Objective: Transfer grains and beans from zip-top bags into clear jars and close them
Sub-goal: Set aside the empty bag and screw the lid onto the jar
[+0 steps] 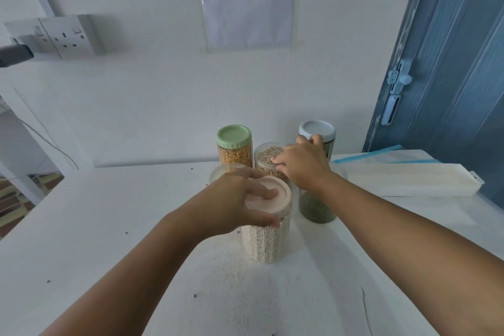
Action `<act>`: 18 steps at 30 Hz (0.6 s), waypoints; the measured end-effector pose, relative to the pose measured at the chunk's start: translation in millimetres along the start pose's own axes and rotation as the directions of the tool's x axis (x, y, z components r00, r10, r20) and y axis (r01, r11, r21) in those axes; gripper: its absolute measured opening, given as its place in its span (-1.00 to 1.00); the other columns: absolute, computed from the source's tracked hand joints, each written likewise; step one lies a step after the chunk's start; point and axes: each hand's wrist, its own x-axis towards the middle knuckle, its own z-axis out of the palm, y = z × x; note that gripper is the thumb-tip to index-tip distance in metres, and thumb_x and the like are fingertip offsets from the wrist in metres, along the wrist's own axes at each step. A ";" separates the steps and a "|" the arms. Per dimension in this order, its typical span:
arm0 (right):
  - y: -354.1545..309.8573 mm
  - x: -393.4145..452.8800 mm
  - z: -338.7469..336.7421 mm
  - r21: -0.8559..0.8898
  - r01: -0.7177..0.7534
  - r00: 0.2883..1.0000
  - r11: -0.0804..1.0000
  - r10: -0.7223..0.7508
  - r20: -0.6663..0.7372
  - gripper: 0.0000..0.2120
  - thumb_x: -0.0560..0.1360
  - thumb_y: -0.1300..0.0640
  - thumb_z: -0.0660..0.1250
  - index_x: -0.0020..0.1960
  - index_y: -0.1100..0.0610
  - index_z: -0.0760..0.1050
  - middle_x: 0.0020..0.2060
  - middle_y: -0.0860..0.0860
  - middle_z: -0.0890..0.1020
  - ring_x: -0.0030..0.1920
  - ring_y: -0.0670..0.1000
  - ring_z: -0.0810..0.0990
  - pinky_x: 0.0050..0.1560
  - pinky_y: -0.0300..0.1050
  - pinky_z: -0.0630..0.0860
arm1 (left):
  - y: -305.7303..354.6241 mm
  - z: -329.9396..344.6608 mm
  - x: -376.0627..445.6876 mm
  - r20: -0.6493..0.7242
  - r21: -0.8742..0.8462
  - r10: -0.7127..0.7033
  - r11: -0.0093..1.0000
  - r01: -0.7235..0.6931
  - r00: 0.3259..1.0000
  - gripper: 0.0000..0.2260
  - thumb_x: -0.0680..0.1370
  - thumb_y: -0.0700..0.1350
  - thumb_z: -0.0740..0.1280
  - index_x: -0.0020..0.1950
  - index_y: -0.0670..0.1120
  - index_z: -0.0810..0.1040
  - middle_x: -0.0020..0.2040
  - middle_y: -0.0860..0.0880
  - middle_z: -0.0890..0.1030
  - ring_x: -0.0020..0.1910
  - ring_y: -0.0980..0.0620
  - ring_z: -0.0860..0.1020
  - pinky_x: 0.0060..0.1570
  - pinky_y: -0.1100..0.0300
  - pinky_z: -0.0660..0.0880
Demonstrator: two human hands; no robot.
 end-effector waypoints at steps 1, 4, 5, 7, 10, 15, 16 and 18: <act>0.2 3.1 0.6 -0.015 -0.002 1.000 1.000 0.002 -0.003 -0.76 0.67 -0.14 0.23 0.14 -0.16 0.67 -0.01 -0.12 0.68 0.14 0.06 0.44 -0.01 0.08 0.06 | -0.2 0.1 0.1 -0.003 -0.001 0.002 1.000 -0.002 1.000 -0.47 0.42 0.30 0.56 0.35 0.20 0.65 0.47 0.21 0.38 0.37 0.16 0.39 0.30 0.13 0.49; 0.0 11.6 0.6 -0.030 -0.016 1.000 0.999 0.016 0.005 -0.77 0.67 -0.13 0.24 0.12 -0.18 0.67 -0.04 -0.13 0.67 0.12 0.06 0.43 0.00 0.08 0.08 | -0.4 0.4 -0.4 -0.008 -0.001 0.010 1.000 -0.010 1.000 -0.48 0.43 0.29 0.55 0.35 0.19 0.65 0.48 0.20 0.38 0.36 0.18 0.38 0.25 0.19 0.49; -0.2 13.9 1.3 -0.034 -0.024 1.000 0.999 0.024 0.013 -0.77 0.67 -0.14 0.25 0.11 -0.18 0.67 -0.04 -0.13 0.67 0.12 0.06 0.42 0.02 0.09 0.10 | -0.5 0.4 -0.3 -0.006 0.000 0.013 1.000 -0.013 1.000 -0.48 0.43 0.29 0.55 0.35 0.19 0.65 0.48 0.19 0.38 0.36 0.18 0.38 0.23 0.21 0.50; -1.1 17.4 2.4 -0.043 -0.037 0.999 0.998 0.038 0.021 -0.77 0.66 -0.15 0.25 0.11 -0.18 0.67 -0.03 -0.13 0.68 0.12 0.05 0.42 0.04 0.09 0.12 | 0.1 0.2 -0.1 -0.001 0.004 0.014 1.000 -0.014 1.000 -0.48 0.43 0.29 0.55 0.36 0.20 0.65 0.49 0.18 0.38 0.37 0.17 0.38 0.20 0.21 0.51; -2.4 18.3 2.6 -0.038 -0.045 0.999 0.998 0.045 0.025 -0.77 0.67 -0.15 0.25 0.16 -0.18 0.66 0.03 -0.12 0.69 0.15 0.06 0.42 0.06 0.10 0.13 | 0.2 -0.6 1.0 -0.002 0.013 0.016 1.000 -0.016 1.000 -0.47 0.43 0.29 0.54 0.37 0.19 0.64 0.50 0.17 0.38 0.38 0.16 0.38 0.27 0.14 0.51; 4.7 -1.2 3.3 0.029 -0.032 0.999 0.999 0.032 -0.005 -0.65 0.65 -0.13 0.26 0.43 -0.22 0.50 0.30 -0.09 0.63 0.32 0.09 0.43 0.18 0.12 0.14 | -0.6 0.8 3.2 -0.009 0.024 0.015 1.000 -0.015 1.000 -0.46 0.43 0.30 0.55 0.37 0.19 0.64 0.49 0.16 0.39 0.39 0.14 0.37 0.36 0.01 0.49; 5.6 -9.5 -0.3 0.123 -0.062 0.997 0.990 0.067 -0.036 -0.62 0.65 -0.14 0.25 0.45 -0.23 0.48 0.31 -0.11 0.61 0.34 0.07 0.43 0.21 0.10 0.12 | -0.7 1.0 3.5 -0.009 0.019 0.013 1.000 -0.013 1.000 -0.46 0.42 0.29 0.55 0.37 0.19 0.64 0.50 0.15 0.39 0.40 0.13 0.37 0.35 0.00 0.51; 7.8 -27.7 -9.7 0.408 -0.098 0.986 0.907 0.144 -0.082 -0.64 0.65 -0.13 0.26 0.44 -0.25 0.50 0.24 -0.16 0.63 0.24 -0.05 0.47 0.23 0.05 0.13 | -0.6 1.9 5.2 -0.013 0.017 0.012 1.000 -0.012 1.000 -0.45 0.43 0.28 0.55 0.39 0.18 0.62 0.52 0.14 0.38 0.42 0.12 0.36 0.36 0.01 0.50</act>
